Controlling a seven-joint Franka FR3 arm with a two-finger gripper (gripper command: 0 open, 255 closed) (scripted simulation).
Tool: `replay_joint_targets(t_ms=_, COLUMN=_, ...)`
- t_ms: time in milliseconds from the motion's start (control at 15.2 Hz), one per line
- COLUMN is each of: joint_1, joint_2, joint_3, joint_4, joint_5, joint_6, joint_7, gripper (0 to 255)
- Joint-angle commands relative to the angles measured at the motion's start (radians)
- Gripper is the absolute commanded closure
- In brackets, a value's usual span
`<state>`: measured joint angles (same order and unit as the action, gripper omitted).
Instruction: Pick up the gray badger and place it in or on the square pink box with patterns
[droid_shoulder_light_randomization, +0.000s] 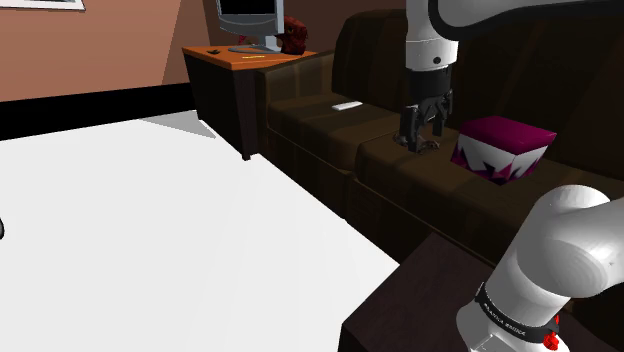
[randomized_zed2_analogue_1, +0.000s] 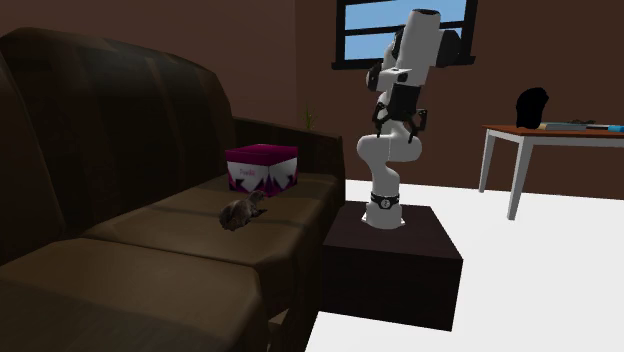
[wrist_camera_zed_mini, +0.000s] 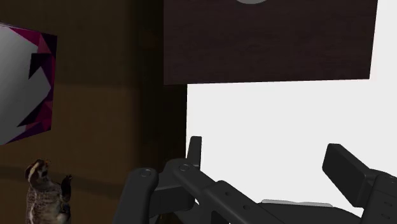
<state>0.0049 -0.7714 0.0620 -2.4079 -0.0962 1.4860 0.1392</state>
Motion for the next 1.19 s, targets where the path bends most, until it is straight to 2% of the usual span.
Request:
replay_joint_targets(t_ms=0, joint_1=0.000, joint_2=0.000, joint_3=0.000, joint_4=0.000, joint_5=0.000, joint_6=0.000, joint_7=0.000, gripper=0)
replay_joint_targets(t_ms=594, joint_1=-0.084, joint_2=0.145, joint_3=-0.181, joint_4=0.011, joint_5=-0.129, joint_6=0.162, joint_7=-0.162, gripper=0)
replay_joint_targets(t_ms=1122, joint_1=-0.140, joint_2=0.347, joint_3=-0.332, joint_4=0.101, joint_5=-0.186, joint_6=0.304, joint_7=-0.301, gripper=0)
